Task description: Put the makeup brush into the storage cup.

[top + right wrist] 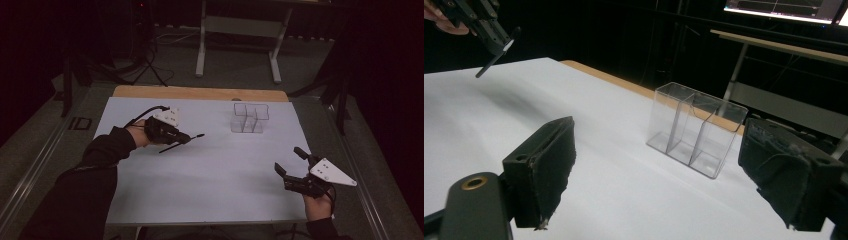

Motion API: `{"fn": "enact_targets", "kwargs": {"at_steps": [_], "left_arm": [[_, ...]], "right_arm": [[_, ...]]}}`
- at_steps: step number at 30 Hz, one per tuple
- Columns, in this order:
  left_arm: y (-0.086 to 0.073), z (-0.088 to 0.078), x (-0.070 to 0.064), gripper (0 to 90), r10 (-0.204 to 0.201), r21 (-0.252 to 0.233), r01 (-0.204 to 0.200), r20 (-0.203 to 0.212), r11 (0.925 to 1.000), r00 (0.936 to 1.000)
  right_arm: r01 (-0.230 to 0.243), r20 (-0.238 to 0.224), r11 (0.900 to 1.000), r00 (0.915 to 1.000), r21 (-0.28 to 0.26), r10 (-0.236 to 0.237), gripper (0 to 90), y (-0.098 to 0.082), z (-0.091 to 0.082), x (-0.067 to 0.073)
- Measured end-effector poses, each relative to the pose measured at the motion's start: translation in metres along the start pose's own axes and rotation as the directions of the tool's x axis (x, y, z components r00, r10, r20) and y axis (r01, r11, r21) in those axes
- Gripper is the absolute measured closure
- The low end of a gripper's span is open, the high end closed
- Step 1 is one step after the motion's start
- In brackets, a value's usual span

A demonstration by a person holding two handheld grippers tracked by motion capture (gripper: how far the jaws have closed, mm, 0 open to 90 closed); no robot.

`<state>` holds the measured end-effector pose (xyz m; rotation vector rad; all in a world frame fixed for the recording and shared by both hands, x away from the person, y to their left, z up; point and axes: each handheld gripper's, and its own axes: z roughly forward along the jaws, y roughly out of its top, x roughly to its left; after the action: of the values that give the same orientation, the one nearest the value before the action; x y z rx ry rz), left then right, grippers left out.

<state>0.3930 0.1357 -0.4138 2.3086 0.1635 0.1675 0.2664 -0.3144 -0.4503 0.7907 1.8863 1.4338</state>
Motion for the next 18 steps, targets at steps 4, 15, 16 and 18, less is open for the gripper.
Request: {"fn": "enact_targets", "kwargs": {"at_steps": [4, 15, 16, 18], "left_arm": [[0.003, 0.001, 0.000, 86.1, -0.028, -0.061, 0.027, -0.011, 0.9978, 0.9996], [0.010, 0.011, -0.007, 86.1, -0.088, -0.125, 0.079, -0.066, 0.9890, 0.9940], [0.010, 0.012, -0.008, 86.1, -0.102, -0.133, 0.091, -0.076, 0.9869, 0.9919], [0.009, 0.014, -0.009, 86.1, -0.118, -0.155, 0.105, -0.082, 0.9824, 0.9896]], "right_arm": [[-0.014, 0.001, 1.000, 0.9999, 0.004, 0.014, 14.7, 0.000, 0.000, -0.001], [-0.029, -0.011, 1.000, 0.9995, 0.012, 0.029, 14.7, 0.000, 0.002, -0.001], [-0.028, -0.012, 1.000, 0.9995, 0.015, 0.028, 14.7, 0.000, 0.002, 0.000], [-0.027, -0.016, 1.000, 0.9995, 0.016, 0.027, 14.7, 0.001, 0.003, 0.001]]}}
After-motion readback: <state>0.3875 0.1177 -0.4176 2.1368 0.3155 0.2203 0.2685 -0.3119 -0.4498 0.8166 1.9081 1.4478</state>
